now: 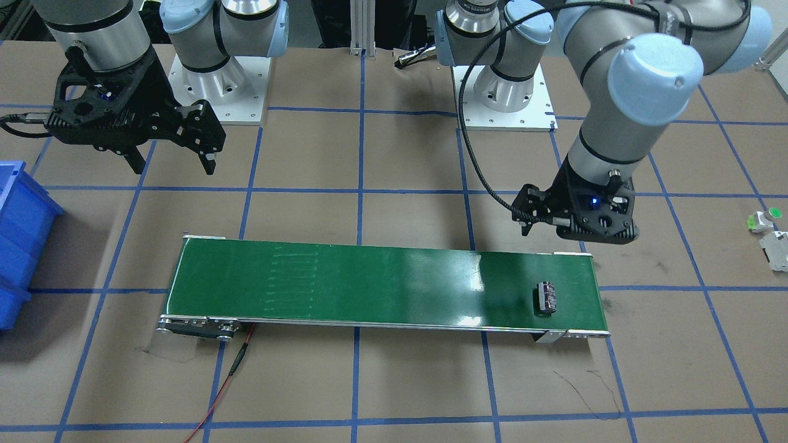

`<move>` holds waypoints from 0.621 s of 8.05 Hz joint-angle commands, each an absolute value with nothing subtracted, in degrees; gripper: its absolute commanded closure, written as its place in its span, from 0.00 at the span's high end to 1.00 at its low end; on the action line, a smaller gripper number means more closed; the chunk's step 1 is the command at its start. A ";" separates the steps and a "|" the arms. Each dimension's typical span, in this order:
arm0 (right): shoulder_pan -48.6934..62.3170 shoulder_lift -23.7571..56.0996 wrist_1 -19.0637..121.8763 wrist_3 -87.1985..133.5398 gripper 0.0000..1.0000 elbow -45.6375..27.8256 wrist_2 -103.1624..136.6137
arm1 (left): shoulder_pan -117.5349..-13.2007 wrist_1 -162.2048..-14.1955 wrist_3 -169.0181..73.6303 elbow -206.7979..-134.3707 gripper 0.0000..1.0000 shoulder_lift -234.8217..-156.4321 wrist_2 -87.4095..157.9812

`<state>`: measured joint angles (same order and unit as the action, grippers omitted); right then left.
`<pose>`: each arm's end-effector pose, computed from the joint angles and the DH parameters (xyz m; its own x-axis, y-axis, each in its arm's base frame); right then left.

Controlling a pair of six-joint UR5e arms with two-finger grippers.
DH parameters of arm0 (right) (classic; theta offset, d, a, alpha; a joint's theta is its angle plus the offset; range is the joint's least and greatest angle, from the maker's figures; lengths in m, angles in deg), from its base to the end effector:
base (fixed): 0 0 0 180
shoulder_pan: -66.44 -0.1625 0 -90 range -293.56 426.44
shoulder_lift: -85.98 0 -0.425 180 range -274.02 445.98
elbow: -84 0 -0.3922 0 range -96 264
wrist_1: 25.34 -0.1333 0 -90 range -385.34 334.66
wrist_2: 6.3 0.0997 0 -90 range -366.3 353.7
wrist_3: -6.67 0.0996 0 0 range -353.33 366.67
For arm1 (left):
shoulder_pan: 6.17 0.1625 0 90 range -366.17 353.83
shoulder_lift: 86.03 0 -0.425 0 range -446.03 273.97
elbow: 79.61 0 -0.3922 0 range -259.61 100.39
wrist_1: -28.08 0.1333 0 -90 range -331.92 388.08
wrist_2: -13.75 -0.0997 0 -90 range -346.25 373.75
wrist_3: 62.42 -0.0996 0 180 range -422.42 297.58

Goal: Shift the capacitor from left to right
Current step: 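Open the left gripper and raise it while the right gripper moves over the belt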

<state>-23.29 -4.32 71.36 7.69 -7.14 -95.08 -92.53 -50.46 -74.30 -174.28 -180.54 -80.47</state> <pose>0.1331 -0.4999 0.4929 -0.9995 0.0202 -0.0230 0.0225 0.9946 -0.1017 -0.0924 -0.5311 0.4283 -0.9868 0.1405 -0.0801 0.1428 0.9895 -0.0238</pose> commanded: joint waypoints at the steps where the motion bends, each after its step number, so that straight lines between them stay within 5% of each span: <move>1: -23.29 -0.53 72.91 7.72 1.00 -7.23 -94.54 | -93.10 -52.25 -74.11 -174.71 1.00 -177.36 -80.11; 5: -23.12 9.93 87.20 7.55 1.00 -14.41 -94.63 | -92.66 -51.73 -74.20 -174.89 1.00 -177.35 -79.86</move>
